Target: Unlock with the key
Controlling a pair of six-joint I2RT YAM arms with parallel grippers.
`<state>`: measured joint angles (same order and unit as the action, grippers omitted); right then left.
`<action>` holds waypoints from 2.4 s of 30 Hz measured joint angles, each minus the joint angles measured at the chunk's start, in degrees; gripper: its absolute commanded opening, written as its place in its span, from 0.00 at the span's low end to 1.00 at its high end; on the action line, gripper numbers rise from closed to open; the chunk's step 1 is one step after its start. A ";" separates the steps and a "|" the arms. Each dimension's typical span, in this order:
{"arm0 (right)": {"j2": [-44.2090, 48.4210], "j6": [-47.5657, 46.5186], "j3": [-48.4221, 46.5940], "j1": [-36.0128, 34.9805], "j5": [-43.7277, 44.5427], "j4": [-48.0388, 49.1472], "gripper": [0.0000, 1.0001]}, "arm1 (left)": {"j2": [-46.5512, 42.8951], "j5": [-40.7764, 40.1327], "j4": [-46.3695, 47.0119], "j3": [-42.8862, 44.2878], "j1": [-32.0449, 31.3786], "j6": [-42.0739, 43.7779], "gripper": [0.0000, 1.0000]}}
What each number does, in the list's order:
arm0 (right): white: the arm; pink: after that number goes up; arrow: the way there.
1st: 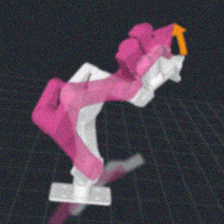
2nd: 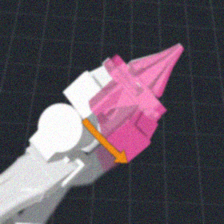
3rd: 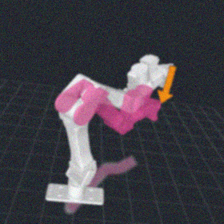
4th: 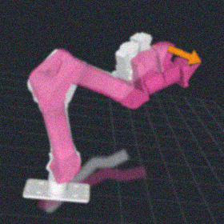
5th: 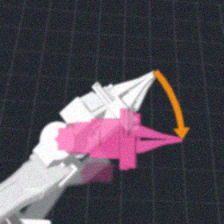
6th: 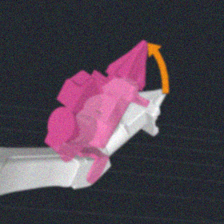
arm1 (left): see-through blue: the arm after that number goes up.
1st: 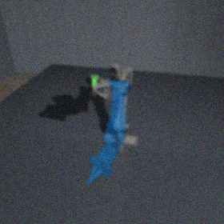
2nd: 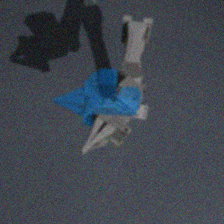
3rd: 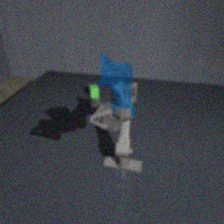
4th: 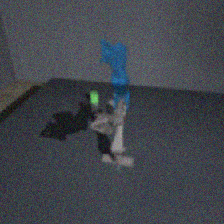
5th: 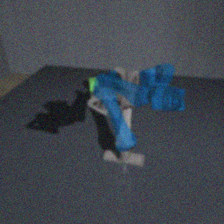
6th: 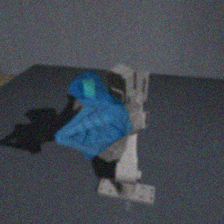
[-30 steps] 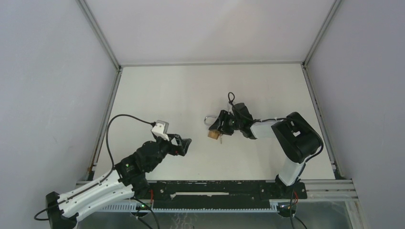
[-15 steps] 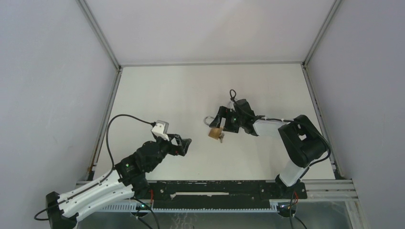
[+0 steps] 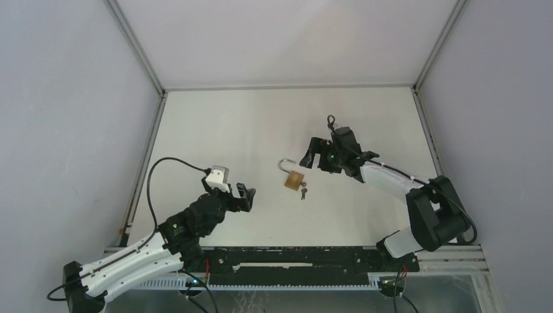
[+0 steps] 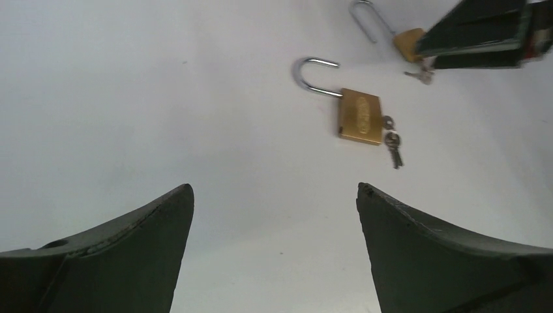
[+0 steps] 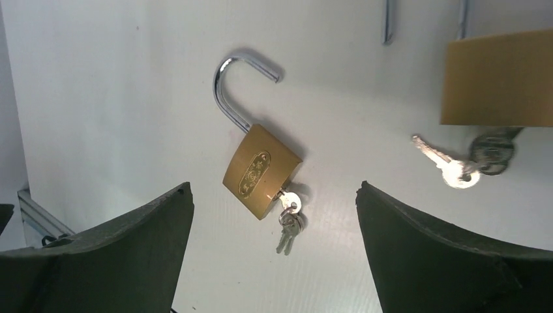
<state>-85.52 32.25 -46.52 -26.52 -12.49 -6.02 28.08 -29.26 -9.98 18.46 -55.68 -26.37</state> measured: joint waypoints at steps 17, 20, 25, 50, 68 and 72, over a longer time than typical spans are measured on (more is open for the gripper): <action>19.41 -8.76 -1.68 9.31 10.43 -8.74 0.99 | 3.13 -16.02 -1.75 9.20 15.47 19.45 1.00; 21.53 -9.22 -1.68 9.57 14.40 -9.18 0.99 | 4.68 -13.70 0.70 9.20 21.99 23.21 1.00; 23.56 -9.90 -1.68 9.84 20.72 -9.18 0.99 | 8.50 -9.90 5.64 9.20 30.64 27.15 1.00; 32.35 -18.32 8.31 10.05 36.09 5.68 0.99 | 32.22 6.62 31.67 5.68 53.37 26.16 1.00; 29.77 -30.64 32.37 16.50 31.15 34.12 0.99 | 41.31 10.25 52.09 -0.50 55.04 25.22 1.00; 25.94 -30.75 34.71 19.69 27.54 41.81 0.99 | 42.03 10.23 55.32 -2.14 55.04 25.20 1.00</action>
<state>-59.57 1.50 -11.81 -6.83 15.05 35.79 70.11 -19.03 45.34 16.32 -0.64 -1.17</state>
